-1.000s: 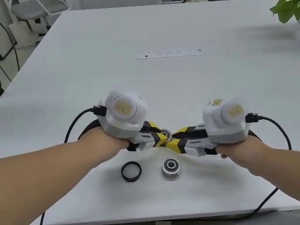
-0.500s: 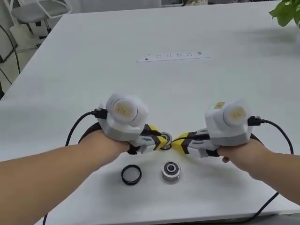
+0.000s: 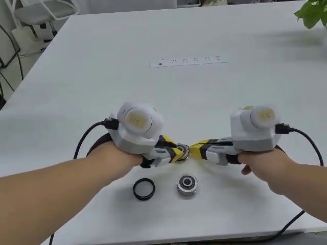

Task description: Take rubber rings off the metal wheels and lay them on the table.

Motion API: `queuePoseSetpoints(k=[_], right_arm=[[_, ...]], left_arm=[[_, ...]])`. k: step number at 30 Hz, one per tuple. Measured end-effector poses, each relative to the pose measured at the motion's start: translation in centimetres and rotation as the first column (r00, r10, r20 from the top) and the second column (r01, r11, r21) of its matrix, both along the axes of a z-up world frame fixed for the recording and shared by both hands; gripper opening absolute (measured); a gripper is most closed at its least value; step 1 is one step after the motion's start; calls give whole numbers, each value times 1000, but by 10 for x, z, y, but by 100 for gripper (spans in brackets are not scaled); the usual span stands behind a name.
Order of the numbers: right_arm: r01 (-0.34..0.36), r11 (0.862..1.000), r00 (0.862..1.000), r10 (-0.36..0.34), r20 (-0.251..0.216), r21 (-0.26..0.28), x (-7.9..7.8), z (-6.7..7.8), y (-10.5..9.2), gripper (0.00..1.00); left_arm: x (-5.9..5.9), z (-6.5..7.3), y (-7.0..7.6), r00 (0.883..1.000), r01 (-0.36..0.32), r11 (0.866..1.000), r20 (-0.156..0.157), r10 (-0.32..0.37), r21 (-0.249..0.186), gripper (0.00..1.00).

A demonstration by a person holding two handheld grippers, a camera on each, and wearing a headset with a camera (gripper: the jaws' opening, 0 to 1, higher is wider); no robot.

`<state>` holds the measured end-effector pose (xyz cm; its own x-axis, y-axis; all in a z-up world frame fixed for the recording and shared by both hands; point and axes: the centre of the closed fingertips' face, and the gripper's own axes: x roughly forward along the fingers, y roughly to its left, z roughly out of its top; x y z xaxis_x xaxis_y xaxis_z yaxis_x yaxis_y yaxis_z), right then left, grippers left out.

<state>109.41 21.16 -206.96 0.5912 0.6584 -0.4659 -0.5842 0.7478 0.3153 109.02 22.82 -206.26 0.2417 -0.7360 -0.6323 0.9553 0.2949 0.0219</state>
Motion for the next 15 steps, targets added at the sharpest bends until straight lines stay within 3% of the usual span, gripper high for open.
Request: queuePoseSetpoints(k=[7, 9, 15], right_arm=[[-13, 999, 1000, 12, 11, 33, -5, 8, 7, 0], [-10, 1000, 1000, 10, 19, 13, -6, 9, 8, 0], [-9, 1000, 1000, 9, 10, 21, -8, 10, 9, 0]], left_arm=[[0, 0, 0, 1000, 1, 1000, 5, -1, 3, 7], [0, 0, 0, 1000, 0, 1000, 6, 0, 4, 7], [0, 0, 0, 1000, 4, 1000, 16, -4, 11, 7]])
